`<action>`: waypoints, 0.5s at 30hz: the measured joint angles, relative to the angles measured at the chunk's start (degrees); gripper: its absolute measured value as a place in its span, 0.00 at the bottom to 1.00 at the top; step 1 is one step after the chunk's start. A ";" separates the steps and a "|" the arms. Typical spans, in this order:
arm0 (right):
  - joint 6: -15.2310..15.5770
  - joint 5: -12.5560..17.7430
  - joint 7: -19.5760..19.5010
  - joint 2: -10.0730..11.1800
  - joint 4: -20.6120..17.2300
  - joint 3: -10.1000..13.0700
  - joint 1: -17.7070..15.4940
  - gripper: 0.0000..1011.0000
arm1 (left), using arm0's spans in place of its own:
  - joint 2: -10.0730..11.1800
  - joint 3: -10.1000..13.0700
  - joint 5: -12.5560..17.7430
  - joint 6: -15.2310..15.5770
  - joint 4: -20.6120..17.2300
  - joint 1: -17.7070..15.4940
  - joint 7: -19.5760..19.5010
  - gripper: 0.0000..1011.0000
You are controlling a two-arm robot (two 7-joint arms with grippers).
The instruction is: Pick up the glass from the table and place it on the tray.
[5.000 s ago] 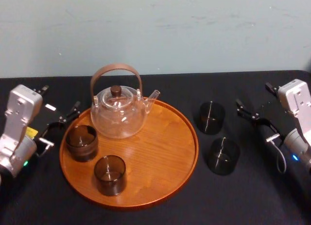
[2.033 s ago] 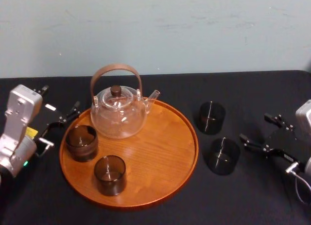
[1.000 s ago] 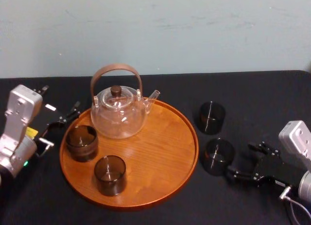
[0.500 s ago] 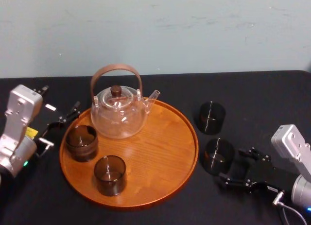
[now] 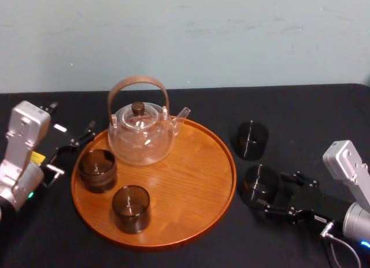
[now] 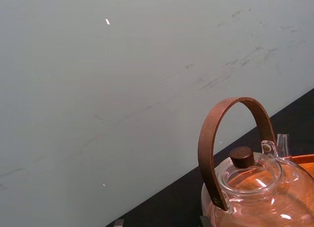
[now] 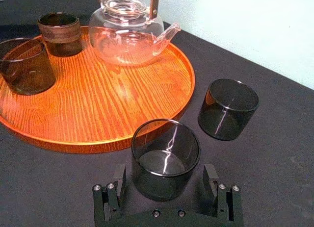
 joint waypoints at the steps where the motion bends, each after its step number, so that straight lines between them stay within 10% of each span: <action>1: 0.12 0.12 0.08 -0.28 0.21 0.08 0.22 0.99 | 0.00 0.00 0.00 0.00 0.00 0.00 0.00 0.99; 15: 1.01 0.49 1.21 -1.93 2.54 -0.80 2.92 0.99 | 0.00 0.00 0.00 0.00 0.00 0.00 0.00 0.99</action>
